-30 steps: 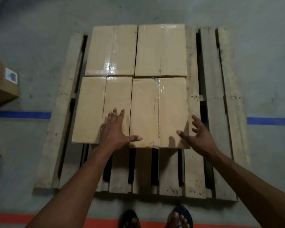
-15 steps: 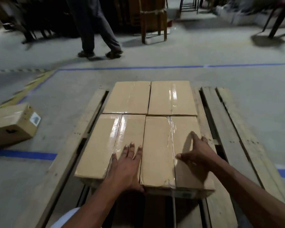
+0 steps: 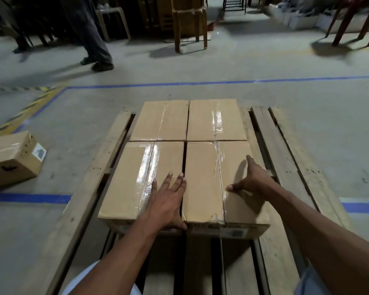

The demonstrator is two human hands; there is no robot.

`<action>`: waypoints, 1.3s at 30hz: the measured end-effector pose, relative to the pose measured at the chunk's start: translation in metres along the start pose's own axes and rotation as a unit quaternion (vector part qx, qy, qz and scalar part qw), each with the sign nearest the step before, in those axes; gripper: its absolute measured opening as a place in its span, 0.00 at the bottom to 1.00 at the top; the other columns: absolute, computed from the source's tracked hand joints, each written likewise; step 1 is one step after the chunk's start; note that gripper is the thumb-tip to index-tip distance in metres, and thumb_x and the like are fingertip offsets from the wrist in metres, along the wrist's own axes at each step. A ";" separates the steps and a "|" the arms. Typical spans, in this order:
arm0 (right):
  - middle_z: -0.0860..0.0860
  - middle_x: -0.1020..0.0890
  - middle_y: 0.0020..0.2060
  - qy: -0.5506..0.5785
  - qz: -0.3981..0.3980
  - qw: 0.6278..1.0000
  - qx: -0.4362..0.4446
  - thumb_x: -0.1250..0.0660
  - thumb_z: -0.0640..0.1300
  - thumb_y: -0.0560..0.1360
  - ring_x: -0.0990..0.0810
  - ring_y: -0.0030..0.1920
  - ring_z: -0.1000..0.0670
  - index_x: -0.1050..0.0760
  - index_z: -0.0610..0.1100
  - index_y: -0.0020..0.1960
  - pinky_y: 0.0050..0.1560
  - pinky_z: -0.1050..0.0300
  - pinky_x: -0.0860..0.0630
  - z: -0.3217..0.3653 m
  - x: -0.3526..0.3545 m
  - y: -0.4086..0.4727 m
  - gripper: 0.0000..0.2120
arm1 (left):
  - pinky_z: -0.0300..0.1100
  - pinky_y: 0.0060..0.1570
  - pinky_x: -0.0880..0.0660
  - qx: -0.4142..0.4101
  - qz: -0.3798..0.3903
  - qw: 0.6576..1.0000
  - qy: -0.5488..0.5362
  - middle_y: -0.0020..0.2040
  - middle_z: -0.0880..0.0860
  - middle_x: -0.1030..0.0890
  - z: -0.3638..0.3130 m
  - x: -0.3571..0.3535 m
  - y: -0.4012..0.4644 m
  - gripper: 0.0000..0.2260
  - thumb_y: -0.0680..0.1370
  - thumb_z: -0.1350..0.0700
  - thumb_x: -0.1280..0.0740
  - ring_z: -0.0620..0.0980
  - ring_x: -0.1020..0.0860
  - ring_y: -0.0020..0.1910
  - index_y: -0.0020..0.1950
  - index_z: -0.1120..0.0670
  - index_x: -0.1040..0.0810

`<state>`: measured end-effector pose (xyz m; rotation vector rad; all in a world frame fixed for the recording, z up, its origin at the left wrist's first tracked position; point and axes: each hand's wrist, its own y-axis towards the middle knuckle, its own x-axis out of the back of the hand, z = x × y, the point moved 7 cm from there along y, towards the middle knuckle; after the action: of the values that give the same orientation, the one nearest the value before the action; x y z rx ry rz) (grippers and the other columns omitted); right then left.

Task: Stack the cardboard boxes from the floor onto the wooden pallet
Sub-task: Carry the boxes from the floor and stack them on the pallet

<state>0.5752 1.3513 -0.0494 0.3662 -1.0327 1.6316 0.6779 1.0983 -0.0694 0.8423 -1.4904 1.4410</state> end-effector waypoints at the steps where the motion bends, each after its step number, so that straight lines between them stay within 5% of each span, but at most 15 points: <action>1: 0.42 0.34 0.78 0.000 -0.003 1.000 0.001 0.14 0.52 0.62 0.30 0.73 0.35 0.56 0.52 0.84 0.66 0.36 0.26 0.001 0.001 -0.002 0.66 | 0.71 0.80 0.57 0.001 -0.001 1.000 -0.002 0.86 0.48 0.65 0.000 -0.001 0.000 0.67 0.65 0.30 0.22 0.56 0.68 0.84 0.86 0.53 0.63; 14: 0.42 0.31 0.75 -0.018 -0.014 0.999 0.044 0.14 0.58 0.59 0.27 0.70 0.36 0.52 0.52 0.83 0.65 0.35 0.23 -0.001 0.003 -0.004 0.65 | 0.68 0.81 0.55 0.012 0.014 1.000 0.011 0.86 0.51 0.65 -0.006 0.005 0.001 0.67 0.66 0.32 0.21 0.57 0.67 0.84 0.86 0.56 0.63; 21: 0.41 0.31 0.76 -0.013 -0.015 0.998 0.061 0.15 0.60 0.59 0.27 0.70 0.35 0.53 0.52 0.84 0.63 0.36 0.23 -0.002 0.002 0.001 0.66 | 0.65 0.82 0.58 0.013 0.015 0.990 -0.139 0.86 0.46 0.63 0.007 0.011 0.004 0.72 0.58 0.24 0.23 0.49 0.66 0.84 0.86 0.51 0.62; 25: 0.41 0.36 0.80 -0.001 -0.029 0.998 0.059 0.19 0.66 0.62 0.30 0.74 0.33 0.55 0.52 0.84 0.68 0.34 0.26 0.001 0.001 0.005 0.64 | 0.61 0.84 0.52 0.102 -0.083 0.936 -0.326 0.87 0.46 0.55 0.057 0.032 -0.006 0.65 0.60 0.18 0.33 0.47 0.57 0.86 0.87 0.48 0.53; 28: 0.41 0.39 0.81 0.016 -0.032 0.998 0.051 0.22 0.69 0.63 0.33 0.76 0.32 0.56 0.51 0.84 0.69 0.32 0.28 0.000 -0.003 0.008 0.63 | 0.63 0.81 0.44 0.265 -0.173 0.892 -0.323 0.87 0.53 0.45 0.134 0.028 -0.017 0.59 0.66 0.20 0.35 0.55 0.48 0.86 0.86 0.53 0.46; 31: 0.41 0.39 0.79 0.033 -0.025 0.998 0.054 0.20 0.67 0.62 0.31 0.73 0.32 0.55 0.50 0.83 0.68 0.31 0.27 -0.003 -0.009 0.010 0.63 | 0.68 0.74 0.34 0.389 -0.179 0.829 -0.361 0.82 0.59 0.35 0.184 0.000 -0.035 0.64 0.59 0.15 0.39 0.63 0.36 0.80 0.83 0.56 0.39; 34: 0.41 0.40 0.79 0.036 -0.021 0.998 0.040 0.18 0.64 0.62 0.31 0.73 0.32 0.55 0.49 0.83 0.69 0.32 0.27 -0.003 -0.010 0.014 0.64 | 0.56 0.69 0.28 0.366 -0.168 0.786 -0.469 0.77 0.60 0.26 0.178 -0.013 -0.036 0.55 0.64 0.26 0.24 0.63 0.26 0.73 0.81 0.58 0.34; 39: 0.40 0.37 0.77 0.035 -0.008 0.999 0.035 0.17 0.60 0.63 0.31 0.72 0.33 0.54 0.48 0.83 0.69 0.33 0.27 -0.001 -0.007 0.017 0.63 | 0.57 0.68 0.27 0.364 -0.164 0.800 -0.448 0.78 0.61 0.28 0.178 -0.017 -0.026 0.56 0.65 0.26 0.24 0.64 0.27 0.74 0.82 0.57 0.37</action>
<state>0.5622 1.3472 -0.0623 0.3598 -0.9207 1.6583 0.6850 0.9179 -0.0649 2.3946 -1.2413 1.3943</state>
